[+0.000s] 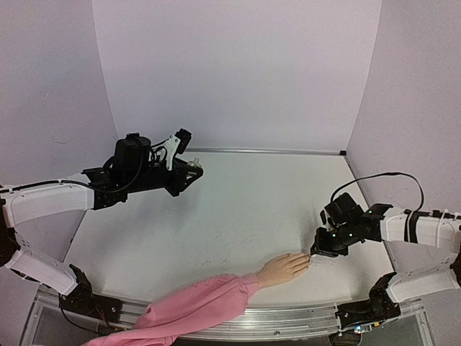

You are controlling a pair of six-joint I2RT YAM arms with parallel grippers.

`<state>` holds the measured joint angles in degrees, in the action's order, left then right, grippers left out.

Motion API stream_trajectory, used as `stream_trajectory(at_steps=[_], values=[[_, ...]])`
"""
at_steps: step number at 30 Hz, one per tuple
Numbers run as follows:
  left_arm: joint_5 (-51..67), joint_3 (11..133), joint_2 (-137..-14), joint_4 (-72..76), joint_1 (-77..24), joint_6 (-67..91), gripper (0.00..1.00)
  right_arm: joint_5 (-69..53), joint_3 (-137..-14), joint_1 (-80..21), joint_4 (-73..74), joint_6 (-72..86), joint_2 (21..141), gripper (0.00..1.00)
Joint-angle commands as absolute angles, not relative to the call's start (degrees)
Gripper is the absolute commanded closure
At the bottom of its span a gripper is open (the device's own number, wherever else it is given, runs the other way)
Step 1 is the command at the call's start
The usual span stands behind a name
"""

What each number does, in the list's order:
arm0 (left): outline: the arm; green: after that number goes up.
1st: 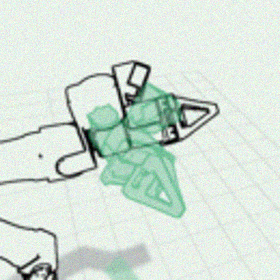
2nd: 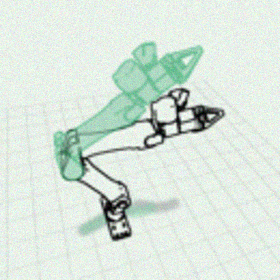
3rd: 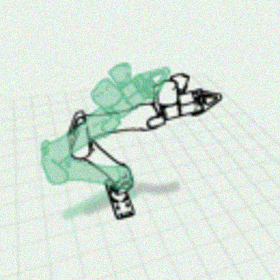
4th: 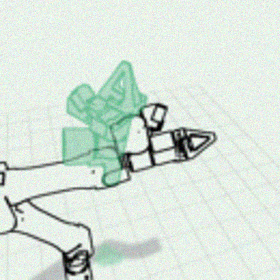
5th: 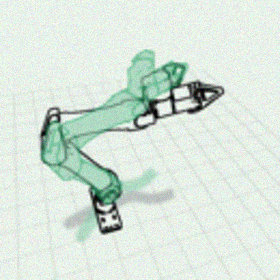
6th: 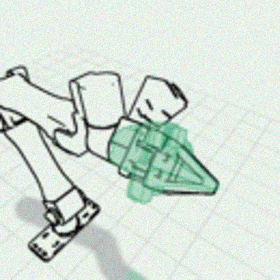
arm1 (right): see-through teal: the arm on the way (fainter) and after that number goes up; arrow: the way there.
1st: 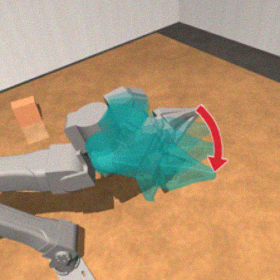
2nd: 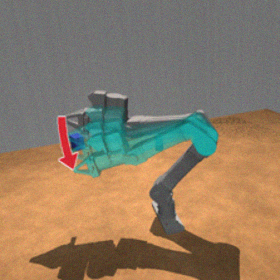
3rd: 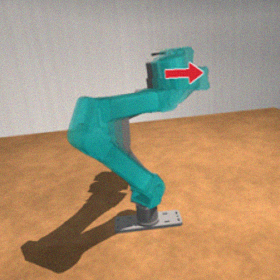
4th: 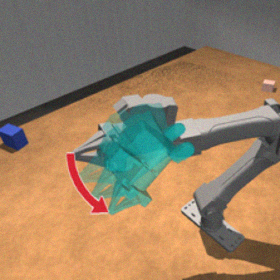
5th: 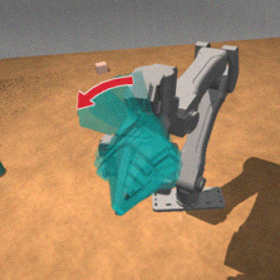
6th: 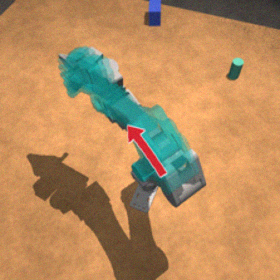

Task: Paint the nails

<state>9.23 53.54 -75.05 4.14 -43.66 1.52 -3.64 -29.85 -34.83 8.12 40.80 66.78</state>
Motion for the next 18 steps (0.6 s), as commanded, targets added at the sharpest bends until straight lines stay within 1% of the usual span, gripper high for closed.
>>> stream_trajectory(at_steps=[1, 18], values=[[8.9, 54.2, -73.0, 8.0, -43.3, 1.3, 1.00, -3.4, -30.6, -35.5, 10.0, 41.6, 67.4, 1.00], [8.7, 53.9, -72.8, 8.0, -43.3, 1.4, 1.00, -0.3, -31.5, -35.6, 11.0, 43.9, 68.1, 1.00]])
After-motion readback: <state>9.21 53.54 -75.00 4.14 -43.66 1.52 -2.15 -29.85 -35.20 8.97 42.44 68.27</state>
